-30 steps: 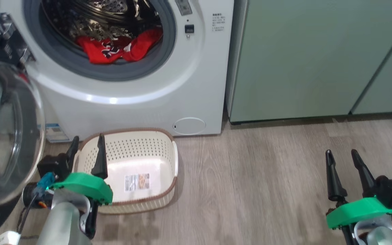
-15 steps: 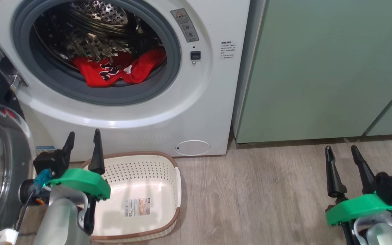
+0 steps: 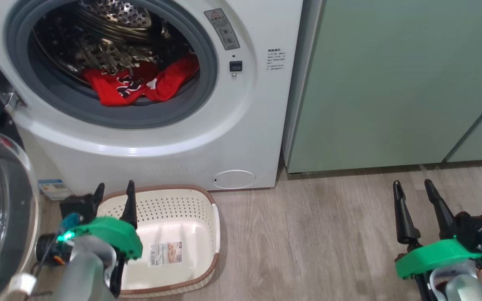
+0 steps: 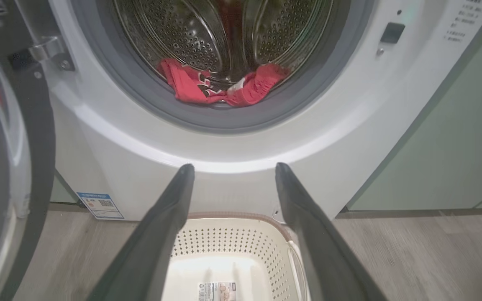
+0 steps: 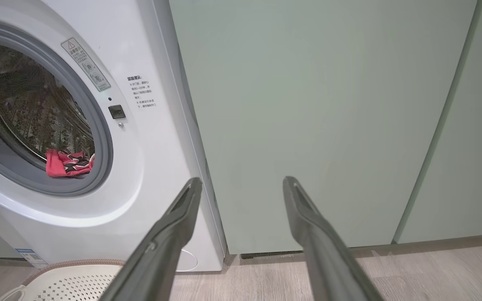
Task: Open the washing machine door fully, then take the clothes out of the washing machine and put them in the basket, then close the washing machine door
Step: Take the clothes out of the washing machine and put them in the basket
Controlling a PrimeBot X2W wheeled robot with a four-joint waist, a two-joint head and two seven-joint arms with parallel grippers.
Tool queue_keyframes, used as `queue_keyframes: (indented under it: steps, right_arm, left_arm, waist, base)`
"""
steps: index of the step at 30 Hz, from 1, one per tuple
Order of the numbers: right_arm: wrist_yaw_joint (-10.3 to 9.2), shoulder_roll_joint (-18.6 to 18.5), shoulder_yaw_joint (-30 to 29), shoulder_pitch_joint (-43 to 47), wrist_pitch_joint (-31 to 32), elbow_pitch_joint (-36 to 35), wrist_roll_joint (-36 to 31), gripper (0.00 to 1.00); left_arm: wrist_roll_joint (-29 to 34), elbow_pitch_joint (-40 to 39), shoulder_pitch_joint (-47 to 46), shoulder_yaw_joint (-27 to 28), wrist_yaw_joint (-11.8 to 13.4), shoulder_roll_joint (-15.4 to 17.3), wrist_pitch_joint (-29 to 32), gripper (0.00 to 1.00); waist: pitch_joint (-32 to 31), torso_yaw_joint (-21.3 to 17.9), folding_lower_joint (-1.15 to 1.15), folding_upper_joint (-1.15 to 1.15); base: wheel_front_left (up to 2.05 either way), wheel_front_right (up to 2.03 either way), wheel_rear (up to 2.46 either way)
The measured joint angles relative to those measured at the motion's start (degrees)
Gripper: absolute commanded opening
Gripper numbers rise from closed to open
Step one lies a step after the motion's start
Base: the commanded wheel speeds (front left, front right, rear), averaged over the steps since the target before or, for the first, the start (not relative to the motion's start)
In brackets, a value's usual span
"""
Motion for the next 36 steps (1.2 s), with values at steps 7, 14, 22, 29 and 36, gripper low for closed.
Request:
queue_keyframes:
  steps: [7,14,22,29,36]
  right_arm:
    - [0.00,0.0,0.3,-0.9,0.0,0.0,0.3,1.00]
    - [0.00,0.1,0.8,-4.9,0.0,-0.4,0.3,1.00]
    - [0.00,0.2,0.9,-10.4,0.0,-1.8,0.5,1.00]
    - [0.00,0.6,1.5,-14.9,0.0,-3.1,0.6,1.00]
    - [0.00,1.8,1.5,-17.5,0.0,-3.9,1.0,1.00]
  left_arm:
    - [-0.1,7.0,-8.9,-0.7,0.0,1.6,4.4,1.00]
    - [-0.2,14.0,-22.3,-1.0,0.0,5.0,12.4,1.00]
    - [-0.2,18.8,-37.0,-1.0,1.9,8.9,16.9,1.00]
    - [0.0,22.6,-47.8,-1.0,3.9,12.9,20.0,1.00]
    - [0.0,25.5,-55.3,-1.0,5.5,16.6,21.5,1.00]
  waist:
    - [2.0,-1.4,0.00,0.00]
    - [7.8,-3.9,0.00,0.00]
    - [16.1,-6.6,0.00,0.00]
    - [24.1,-9.2,0.01,0.00]
    - [31.2,-12.1,0.01,0.00]
  base:
    - [0.00,0.00,0.00]
    - [0.00,0.00,0.00]
    - [0.00,0.00,0.00]
    - [0.00,0.00,0.00]
    - [0.00,0.00,0.00]
